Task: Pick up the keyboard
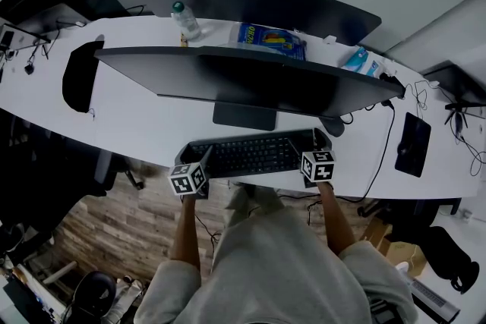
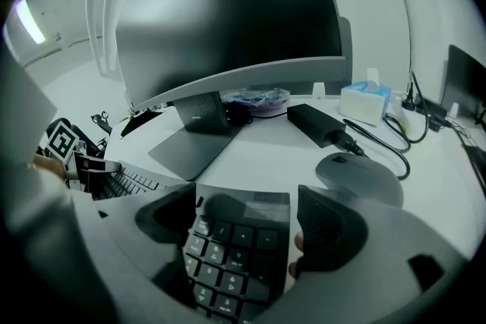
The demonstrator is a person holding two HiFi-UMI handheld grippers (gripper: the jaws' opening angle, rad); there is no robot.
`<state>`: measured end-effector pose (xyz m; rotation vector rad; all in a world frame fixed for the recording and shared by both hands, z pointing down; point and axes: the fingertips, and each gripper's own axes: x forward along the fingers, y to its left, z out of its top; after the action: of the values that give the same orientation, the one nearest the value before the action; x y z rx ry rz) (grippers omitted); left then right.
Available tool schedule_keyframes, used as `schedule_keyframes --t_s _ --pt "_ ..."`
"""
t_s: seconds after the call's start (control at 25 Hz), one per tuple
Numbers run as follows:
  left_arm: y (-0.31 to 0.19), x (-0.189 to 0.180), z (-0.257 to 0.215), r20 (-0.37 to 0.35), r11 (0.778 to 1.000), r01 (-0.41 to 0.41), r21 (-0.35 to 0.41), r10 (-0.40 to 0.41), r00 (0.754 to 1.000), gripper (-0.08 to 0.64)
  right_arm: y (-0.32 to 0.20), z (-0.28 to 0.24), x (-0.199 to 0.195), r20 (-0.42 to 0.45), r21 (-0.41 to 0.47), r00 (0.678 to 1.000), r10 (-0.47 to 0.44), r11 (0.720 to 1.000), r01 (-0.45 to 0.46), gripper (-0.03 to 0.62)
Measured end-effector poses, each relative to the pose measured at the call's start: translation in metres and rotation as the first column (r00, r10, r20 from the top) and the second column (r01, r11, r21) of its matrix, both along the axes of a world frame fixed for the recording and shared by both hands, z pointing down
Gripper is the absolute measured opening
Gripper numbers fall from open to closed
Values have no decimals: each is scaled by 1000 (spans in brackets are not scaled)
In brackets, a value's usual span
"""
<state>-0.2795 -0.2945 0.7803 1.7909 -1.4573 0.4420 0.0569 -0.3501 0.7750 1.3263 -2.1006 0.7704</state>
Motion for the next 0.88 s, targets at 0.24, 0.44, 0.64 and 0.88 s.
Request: schedule_keyframes --t_s 0.24,0.44,0.64,0.88 --pt "1 0 -1 0 1000 3 2 -3 1000 330 0 7 0 43 -37 999 23 999 -21 416" --pt "0 0 0 1 1000 5 4 -5 1000 330 2 11 -2 90 -68 995 37 997 -31 408" --pt "2 0 0 0 1000 7 6 -7 1000 330 5 13 -3 100 -87 994 32 996 -24 391" --pt "0 -1 -1 -8 1000 21 6 -21 1000 330 4 13 -4 104 -87 994 39 996 -30 388"
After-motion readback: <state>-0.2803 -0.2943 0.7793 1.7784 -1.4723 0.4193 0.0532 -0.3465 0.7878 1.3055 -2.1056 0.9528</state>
